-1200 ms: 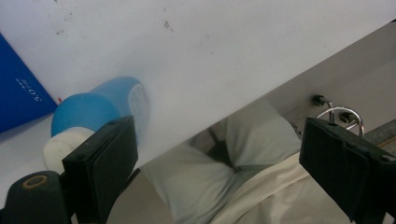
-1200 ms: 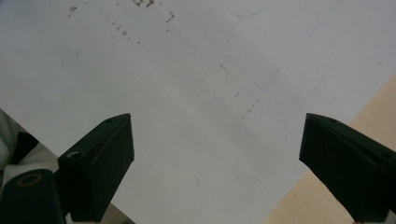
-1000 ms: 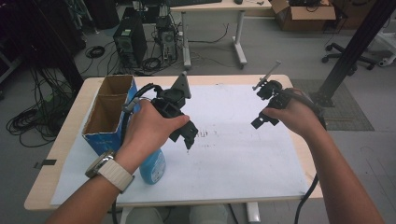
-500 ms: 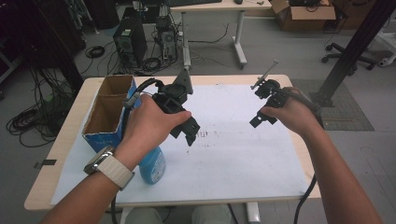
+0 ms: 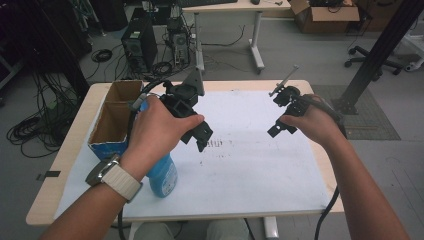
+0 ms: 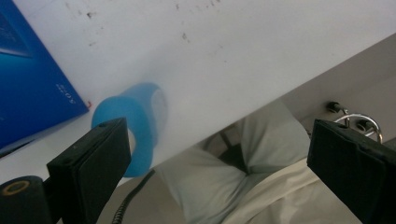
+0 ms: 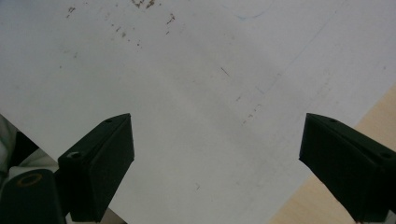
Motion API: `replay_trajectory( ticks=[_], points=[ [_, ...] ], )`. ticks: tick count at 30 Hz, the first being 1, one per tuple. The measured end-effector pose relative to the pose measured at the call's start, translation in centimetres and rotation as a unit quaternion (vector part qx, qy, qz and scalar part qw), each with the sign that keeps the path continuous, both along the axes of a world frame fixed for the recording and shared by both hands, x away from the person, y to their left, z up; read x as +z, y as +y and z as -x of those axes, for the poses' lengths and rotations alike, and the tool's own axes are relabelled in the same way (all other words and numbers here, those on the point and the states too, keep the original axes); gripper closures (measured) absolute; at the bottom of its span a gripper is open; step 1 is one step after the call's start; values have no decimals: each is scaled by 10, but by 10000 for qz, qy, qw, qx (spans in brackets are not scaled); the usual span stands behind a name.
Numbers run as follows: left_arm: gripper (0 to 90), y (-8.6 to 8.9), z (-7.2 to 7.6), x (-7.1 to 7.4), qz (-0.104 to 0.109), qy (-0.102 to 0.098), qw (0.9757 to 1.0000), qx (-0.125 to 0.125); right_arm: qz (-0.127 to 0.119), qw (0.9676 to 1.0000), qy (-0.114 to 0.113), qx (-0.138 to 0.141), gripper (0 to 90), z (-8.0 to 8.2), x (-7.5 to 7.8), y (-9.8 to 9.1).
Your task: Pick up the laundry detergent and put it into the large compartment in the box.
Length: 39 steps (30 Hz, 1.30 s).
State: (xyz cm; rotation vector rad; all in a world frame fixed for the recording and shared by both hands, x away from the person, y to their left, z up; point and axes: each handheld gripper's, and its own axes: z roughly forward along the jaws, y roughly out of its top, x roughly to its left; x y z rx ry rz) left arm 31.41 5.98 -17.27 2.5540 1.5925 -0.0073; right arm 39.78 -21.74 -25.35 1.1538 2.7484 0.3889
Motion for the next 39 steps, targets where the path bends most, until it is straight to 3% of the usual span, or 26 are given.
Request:
replay_trajectory(
  ticks=[5,13,18,39],
  points=[
    [66,8,-1,0,-128,-111,9998,87,-1,10000,0,3,105,0,-1,0],
    [67,17,-2,-1,-235,-98,9996,130,-20,10000,0,-22,105,0,-1,-1],
    [68,25,-2,-5,-317,-153,9990,291,5,10000,4,-1,105,0,-1,0],
    [70,52,-5,-32,-353,45,9981,512,67,10000,10,43,104,-1,-3,6]
  ],
)
